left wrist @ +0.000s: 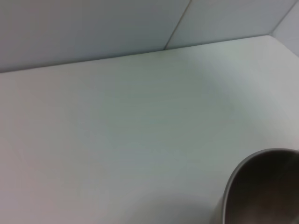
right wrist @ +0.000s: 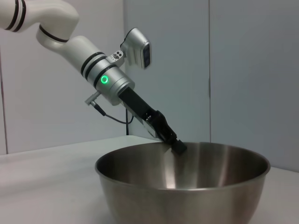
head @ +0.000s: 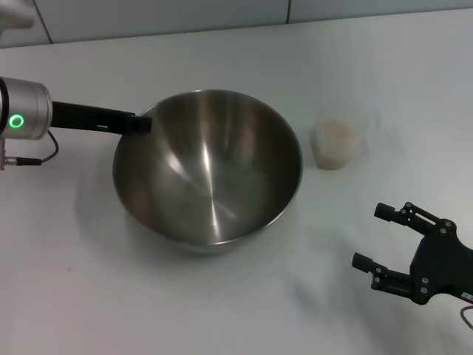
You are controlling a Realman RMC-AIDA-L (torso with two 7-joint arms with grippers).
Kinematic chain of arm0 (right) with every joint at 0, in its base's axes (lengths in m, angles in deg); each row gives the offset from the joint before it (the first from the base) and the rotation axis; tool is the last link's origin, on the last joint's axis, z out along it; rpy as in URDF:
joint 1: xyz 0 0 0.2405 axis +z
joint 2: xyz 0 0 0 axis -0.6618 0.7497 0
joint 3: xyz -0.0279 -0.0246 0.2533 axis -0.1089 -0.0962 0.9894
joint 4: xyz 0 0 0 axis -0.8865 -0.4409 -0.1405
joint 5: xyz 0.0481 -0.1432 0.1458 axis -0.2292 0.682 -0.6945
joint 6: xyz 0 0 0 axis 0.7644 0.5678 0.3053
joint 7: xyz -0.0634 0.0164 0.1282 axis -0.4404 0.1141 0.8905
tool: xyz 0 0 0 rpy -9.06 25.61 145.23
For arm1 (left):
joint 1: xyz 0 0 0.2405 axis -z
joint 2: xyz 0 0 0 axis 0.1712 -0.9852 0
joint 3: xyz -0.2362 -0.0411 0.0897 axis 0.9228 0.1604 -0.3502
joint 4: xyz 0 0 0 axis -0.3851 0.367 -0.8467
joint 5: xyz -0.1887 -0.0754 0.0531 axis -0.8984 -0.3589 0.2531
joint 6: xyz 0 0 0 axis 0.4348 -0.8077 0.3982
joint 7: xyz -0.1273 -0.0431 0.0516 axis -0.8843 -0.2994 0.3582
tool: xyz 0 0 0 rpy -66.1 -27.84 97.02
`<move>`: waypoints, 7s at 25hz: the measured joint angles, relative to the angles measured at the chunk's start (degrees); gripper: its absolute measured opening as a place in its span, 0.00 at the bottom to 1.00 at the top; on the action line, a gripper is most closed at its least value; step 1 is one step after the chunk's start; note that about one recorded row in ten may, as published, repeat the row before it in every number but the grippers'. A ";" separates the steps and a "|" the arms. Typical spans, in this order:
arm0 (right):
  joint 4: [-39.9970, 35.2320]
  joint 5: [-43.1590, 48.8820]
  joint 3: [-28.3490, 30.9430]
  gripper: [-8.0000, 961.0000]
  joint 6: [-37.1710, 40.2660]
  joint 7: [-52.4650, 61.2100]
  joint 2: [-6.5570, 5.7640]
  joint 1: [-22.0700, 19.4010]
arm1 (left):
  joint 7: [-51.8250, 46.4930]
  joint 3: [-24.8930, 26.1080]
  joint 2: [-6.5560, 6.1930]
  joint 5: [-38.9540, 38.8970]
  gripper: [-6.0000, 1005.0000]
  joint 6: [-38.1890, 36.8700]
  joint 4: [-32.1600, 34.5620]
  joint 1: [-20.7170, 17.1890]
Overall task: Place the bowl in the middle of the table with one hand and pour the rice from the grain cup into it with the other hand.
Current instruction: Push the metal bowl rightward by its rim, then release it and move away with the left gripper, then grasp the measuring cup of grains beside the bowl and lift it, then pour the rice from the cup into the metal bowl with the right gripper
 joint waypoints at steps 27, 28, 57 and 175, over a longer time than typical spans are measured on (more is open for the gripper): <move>-0.01 -0.11 0.08 0.87 -0.10 -0.15 0.00 -0.09 | 16.92 -0.21 0.24 -16.08 0.38 -9.19 13.61 -8.92; -0.01 -0.11 0.08 0.87 -0.10 -0.15 0.00 -0.09 | 16.92 -0.21 0.24 -16.08 0.40 -9.19 13.61 -8.92; 21.82 -0.27 41.47 0.87 -28.45 -26.87 0.48 2.63 | 86.71 4.47 -2.83 -41.18 0.86 -19.97 -16.96 -35.35; 38.66 1.26 33.79 0.03 -17.18 -81.94 0.56 11.47 | 66.27 2.85 -0.14 -27.98 0.86 -27.07 5.34 -29.35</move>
